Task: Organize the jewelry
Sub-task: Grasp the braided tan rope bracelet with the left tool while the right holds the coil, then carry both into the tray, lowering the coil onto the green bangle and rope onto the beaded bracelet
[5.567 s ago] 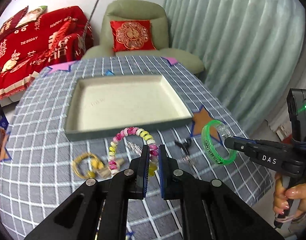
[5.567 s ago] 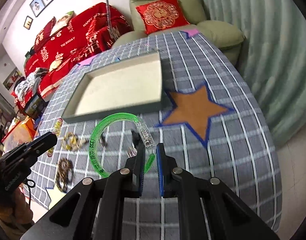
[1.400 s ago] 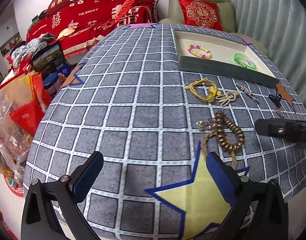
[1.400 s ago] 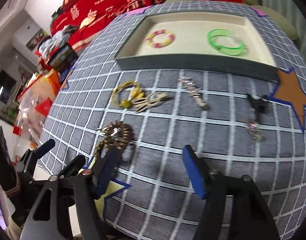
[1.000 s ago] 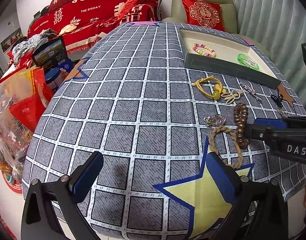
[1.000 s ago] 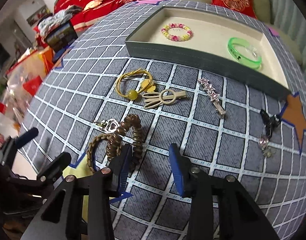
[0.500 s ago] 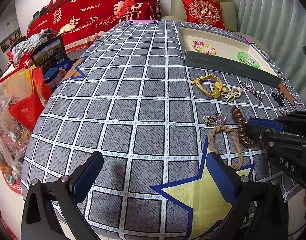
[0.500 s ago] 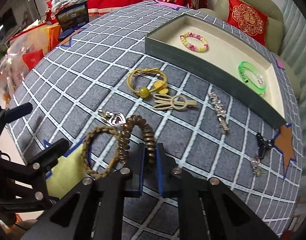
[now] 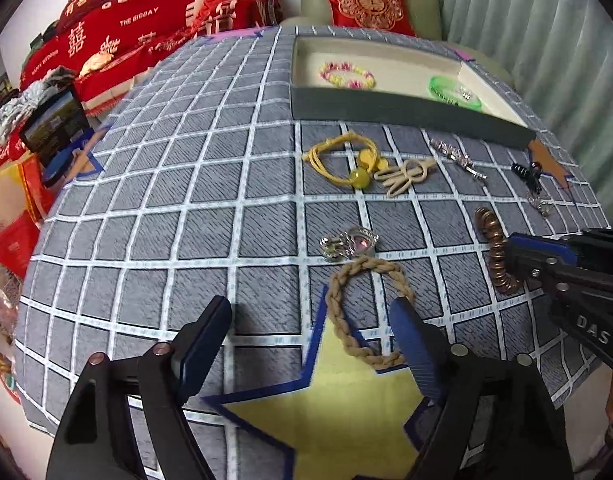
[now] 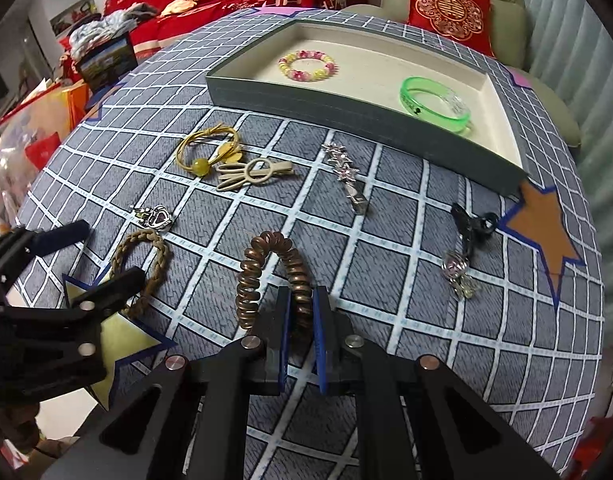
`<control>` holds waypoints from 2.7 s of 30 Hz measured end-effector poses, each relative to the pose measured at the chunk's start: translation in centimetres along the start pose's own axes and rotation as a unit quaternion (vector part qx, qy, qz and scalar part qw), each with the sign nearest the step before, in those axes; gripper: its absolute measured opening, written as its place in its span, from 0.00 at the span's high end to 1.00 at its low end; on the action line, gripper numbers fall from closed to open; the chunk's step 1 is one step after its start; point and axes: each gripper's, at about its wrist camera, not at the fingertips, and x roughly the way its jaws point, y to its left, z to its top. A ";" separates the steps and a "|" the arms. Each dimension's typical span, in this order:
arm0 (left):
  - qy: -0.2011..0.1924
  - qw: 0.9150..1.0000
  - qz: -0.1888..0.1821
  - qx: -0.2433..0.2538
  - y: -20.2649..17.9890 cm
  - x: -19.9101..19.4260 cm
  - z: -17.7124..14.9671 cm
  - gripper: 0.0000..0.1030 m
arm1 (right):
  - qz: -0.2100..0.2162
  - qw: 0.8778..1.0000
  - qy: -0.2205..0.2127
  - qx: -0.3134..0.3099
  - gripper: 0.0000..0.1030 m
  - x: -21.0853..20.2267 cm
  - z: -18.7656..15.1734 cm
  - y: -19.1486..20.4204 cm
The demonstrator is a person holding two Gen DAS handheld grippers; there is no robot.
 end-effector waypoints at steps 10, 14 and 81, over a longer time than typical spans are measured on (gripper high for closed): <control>-0.004 0.999 -0.048 0.020 -1.6 -0.7 0.2 0.84 | 0.021 0.999 -0.008 0.038 0.89 -0.9 -0.9 -1.7; -0.020 0.996 -0.089 -0.013 -0.5 -1.7 0.2 0.84 | 0.027 0.998 -0.016 0.053 0.89 -1.8 -1.3 -2.9; -0.065 0.997 -0.027 0.035 -4.9 8.5 20.5 0.84 | 0.001 0.990 -0.033 0.134 0.89 6.2 14.9 -15.0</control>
